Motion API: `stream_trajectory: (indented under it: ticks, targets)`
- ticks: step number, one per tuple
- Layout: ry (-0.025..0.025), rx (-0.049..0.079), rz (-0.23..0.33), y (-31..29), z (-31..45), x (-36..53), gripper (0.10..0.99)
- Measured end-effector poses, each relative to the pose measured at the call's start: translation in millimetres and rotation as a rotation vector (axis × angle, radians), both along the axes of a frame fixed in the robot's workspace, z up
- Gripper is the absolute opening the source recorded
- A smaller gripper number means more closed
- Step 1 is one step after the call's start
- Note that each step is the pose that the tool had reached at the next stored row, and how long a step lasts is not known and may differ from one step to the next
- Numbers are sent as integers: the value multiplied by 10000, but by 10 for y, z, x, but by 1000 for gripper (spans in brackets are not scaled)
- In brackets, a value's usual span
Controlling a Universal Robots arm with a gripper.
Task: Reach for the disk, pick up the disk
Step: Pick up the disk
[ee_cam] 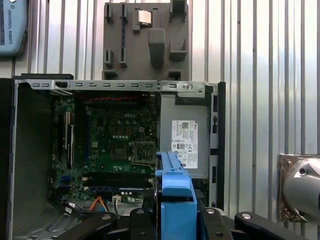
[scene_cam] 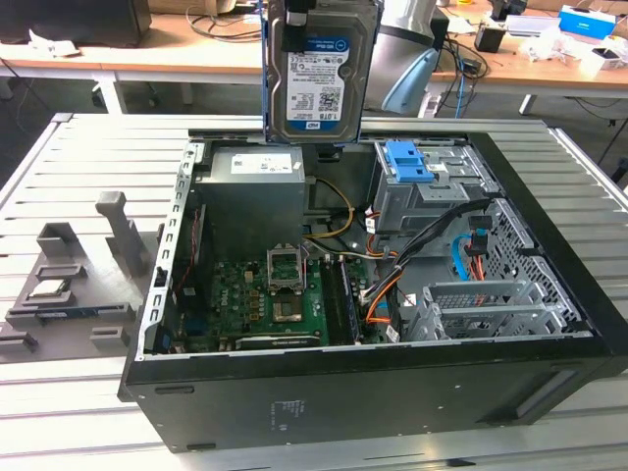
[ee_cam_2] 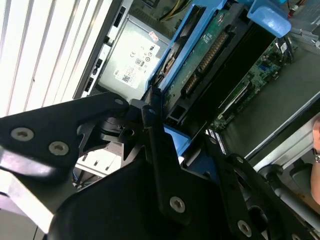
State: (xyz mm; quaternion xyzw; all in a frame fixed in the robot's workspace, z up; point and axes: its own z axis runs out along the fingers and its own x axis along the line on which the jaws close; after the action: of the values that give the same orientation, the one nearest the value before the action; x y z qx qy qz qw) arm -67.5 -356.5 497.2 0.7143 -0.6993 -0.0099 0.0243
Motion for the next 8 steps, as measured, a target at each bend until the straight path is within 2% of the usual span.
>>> stream_trajectory:
  ticks: [2,8]
  targets:
    - [0,-2,0,-52,-1,0,365]
    - [0,-7,-1,-121,-1,0,365]
